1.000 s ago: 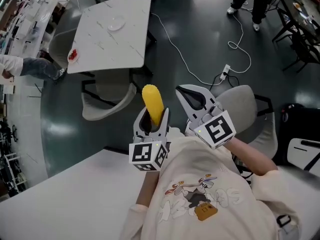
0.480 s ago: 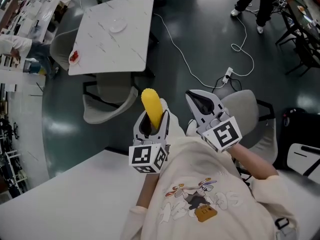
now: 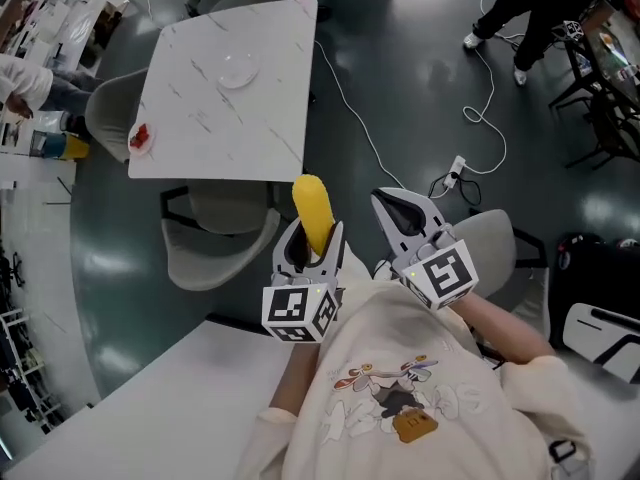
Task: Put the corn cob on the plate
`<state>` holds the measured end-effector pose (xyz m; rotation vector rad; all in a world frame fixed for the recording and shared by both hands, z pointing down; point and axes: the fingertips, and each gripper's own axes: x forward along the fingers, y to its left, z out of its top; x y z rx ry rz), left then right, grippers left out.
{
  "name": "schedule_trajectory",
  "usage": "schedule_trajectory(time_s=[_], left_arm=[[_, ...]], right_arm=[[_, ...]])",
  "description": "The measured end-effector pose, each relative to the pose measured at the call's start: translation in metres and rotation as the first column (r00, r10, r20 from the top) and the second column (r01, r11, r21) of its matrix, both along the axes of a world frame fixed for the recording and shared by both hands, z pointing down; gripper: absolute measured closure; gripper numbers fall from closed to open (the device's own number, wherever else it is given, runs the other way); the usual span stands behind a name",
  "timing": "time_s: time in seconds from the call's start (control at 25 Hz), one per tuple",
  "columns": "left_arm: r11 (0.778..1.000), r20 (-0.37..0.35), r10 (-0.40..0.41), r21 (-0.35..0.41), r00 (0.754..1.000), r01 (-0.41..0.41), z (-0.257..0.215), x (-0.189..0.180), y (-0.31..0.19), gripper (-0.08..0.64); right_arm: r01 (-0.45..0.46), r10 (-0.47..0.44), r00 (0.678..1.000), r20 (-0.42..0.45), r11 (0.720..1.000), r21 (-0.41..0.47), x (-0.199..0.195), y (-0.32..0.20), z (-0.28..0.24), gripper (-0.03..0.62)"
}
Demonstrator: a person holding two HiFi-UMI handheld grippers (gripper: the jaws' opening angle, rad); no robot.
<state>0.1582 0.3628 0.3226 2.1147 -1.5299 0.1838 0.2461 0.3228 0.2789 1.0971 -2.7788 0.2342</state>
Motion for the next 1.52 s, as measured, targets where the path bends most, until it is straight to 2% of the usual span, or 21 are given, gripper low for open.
schedule_trajectory(time_s=[0.4, 0.56, 0.8, 1.12, 1.52], left_arm=[[0.999, -0.016, 0.018, -0.041, 1.000, -0.019, 0.006, -0.084, -0.121, 0.311], [0.998, -0.028, 0.038, -0.055, 0.999, -0.039, 0.012, -0.116, -0.158, 0.311], [0.997, -0.060, 0.056, -0.053, 0.997, -0.060, 0.011, -0.147, -0.198, 0.311], [0.998, -0.055, 0.058, -0.029, 0.997, -0.059, 0.005, -0.177, -0.228, 0.311], [0.998, -0.070, 0.046, -0.044, 0.997, -0.049, 0.012, -0.178, -0.253, 0.311]], right_arm=[[-0.030, 0.026, 0.998, -0.063, 0.997, -0.065, -0.081, -0.118, 0.018, 0.601], [-0.046, 0.041, 0.996, -0.077, 0.997, -0.061, -0.113, -0.157, 0.019, 0.600], [-0.090, 0.079, 0.992, -0.101, 0.990, -0.104, -0.150, -0.204, 0.027, 0.600], [-0.121, 0.114, 0.989, -0.099, 0.990, -0.069, -0.173, -0.245, 0.020, 0.601], [-0.128, 0.121, 0.988, -0.093, 0.988, -0.081, -0.174, -0.263, 0.027, 0.601]])
